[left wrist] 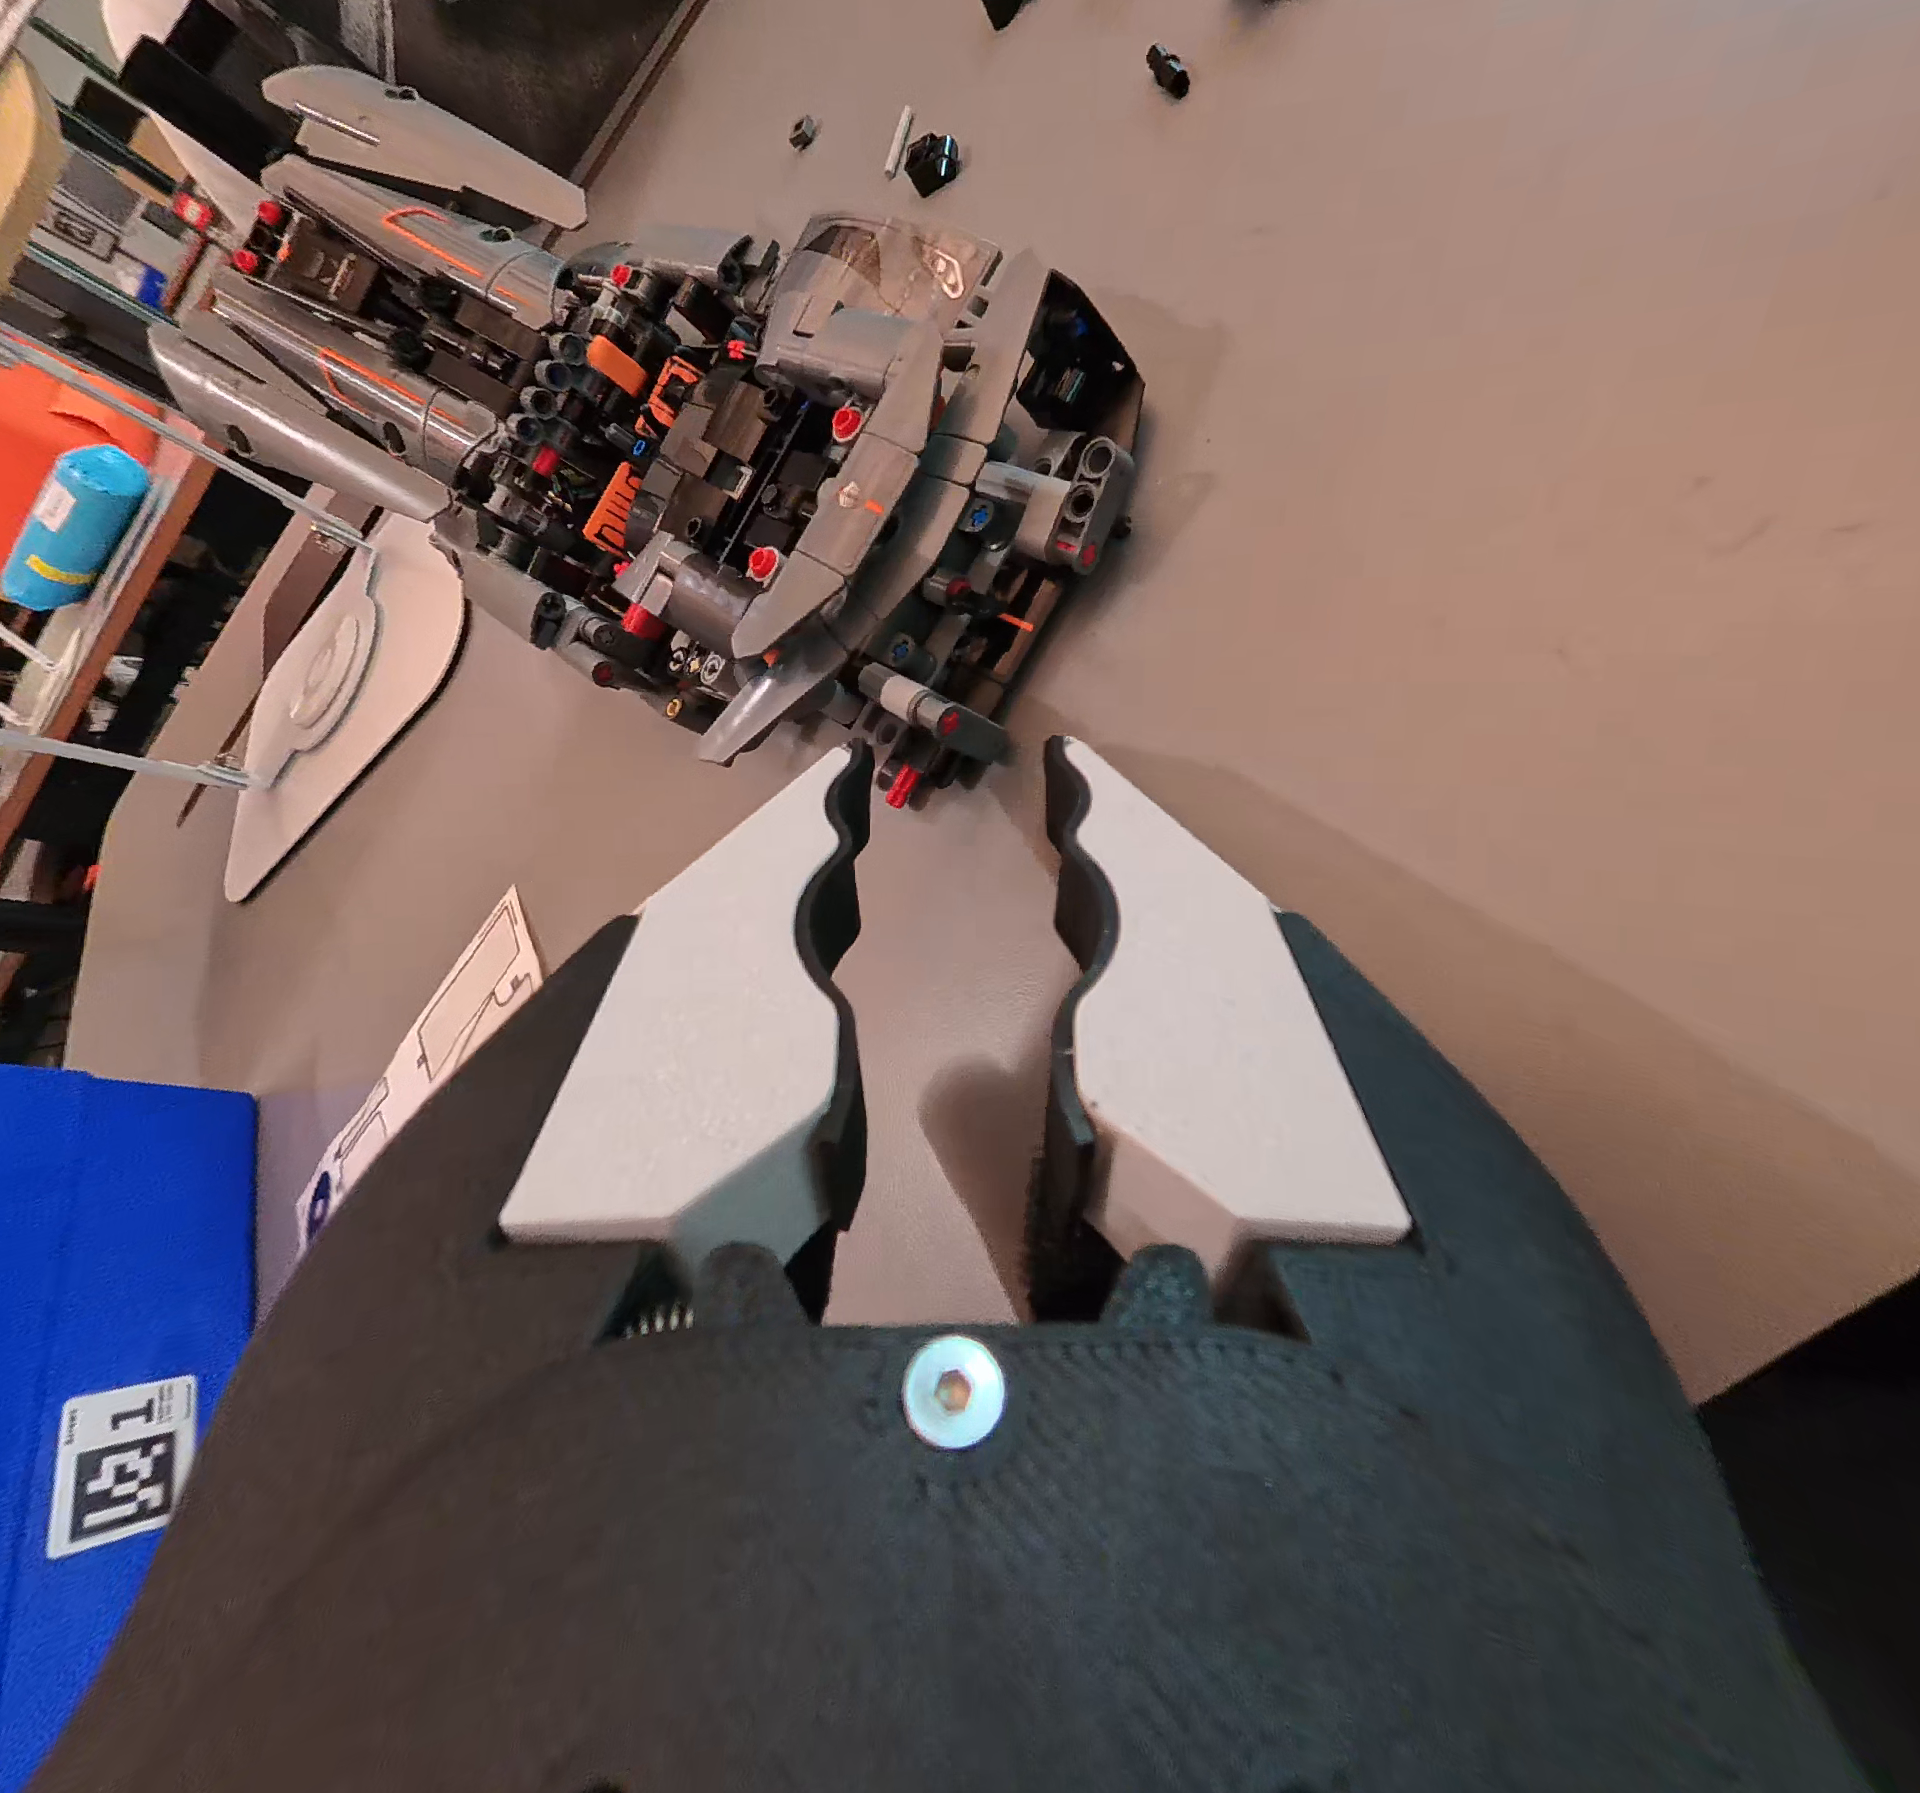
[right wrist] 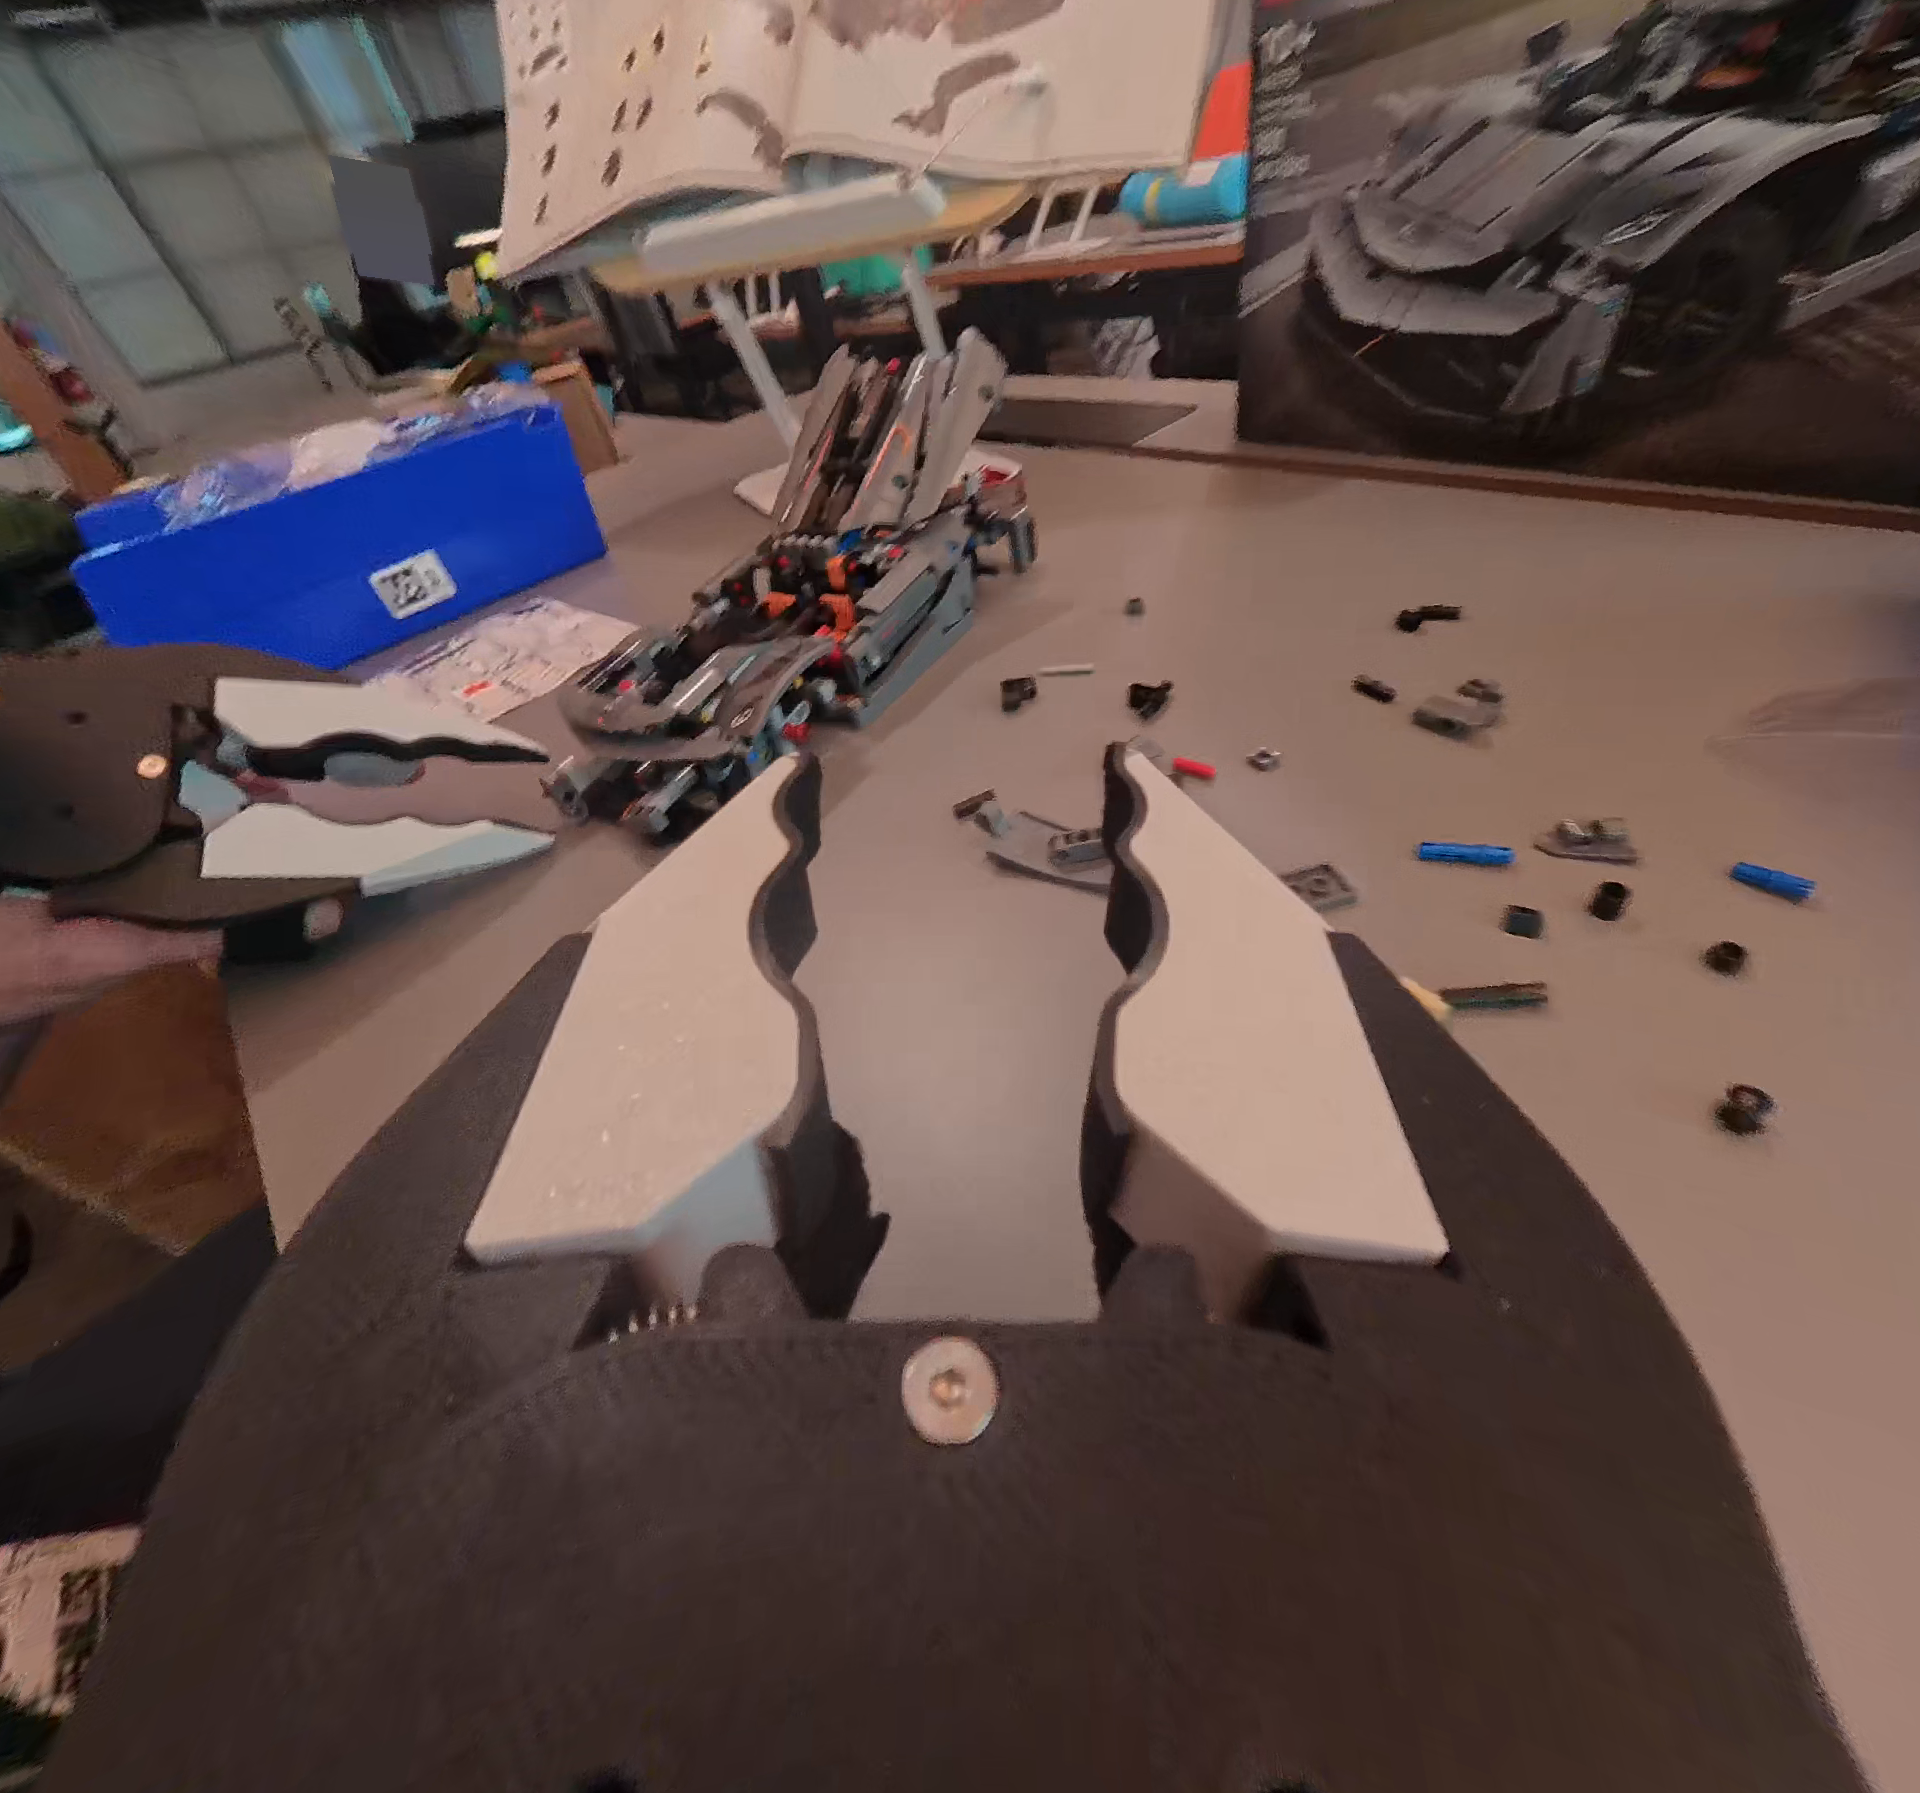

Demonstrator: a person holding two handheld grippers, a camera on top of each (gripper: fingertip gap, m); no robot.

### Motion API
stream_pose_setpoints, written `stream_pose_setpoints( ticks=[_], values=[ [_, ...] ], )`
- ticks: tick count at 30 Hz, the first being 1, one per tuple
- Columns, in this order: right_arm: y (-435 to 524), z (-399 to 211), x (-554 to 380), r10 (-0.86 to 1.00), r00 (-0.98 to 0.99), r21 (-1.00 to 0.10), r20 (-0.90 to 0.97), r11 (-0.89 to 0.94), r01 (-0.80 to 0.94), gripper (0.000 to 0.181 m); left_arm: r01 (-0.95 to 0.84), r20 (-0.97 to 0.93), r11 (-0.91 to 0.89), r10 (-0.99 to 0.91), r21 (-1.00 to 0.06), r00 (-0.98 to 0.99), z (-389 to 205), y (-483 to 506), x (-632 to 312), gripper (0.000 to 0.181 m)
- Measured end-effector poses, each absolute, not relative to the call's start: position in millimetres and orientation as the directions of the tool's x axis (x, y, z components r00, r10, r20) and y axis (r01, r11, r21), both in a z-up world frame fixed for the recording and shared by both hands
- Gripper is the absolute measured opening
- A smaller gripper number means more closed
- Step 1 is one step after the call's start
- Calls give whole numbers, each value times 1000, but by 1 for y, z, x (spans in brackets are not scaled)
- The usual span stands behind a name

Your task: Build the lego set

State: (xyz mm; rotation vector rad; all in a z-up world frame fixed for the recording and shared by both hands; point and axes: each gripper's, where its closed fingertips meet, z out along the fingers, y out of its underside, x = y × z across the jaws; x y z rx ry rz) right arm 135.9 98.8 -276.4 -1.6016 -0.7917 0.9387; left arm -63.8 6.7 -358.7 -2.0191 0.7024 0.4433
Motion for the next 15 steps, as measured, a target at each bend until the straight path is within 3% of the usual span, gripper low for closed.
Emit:
stream_pose_setpoints(
  ticks=[5,11,15],
  values=[
    [119,-271,168,783,590,-976,-196,-216,-37,40,-567,-463,-401,-331,-720,822,-353,6,-62,53],
    [131,-289,164,788,591,-949,-170,-292,116,54,-549,-431,-377,-355,-746,830,-337,21,-86,67],
    [126,-290,139,846,518,-934,-124,-276,229,54,-549,-355,-364,-478,-752,803,-338,31,-86,74]
  ],
)
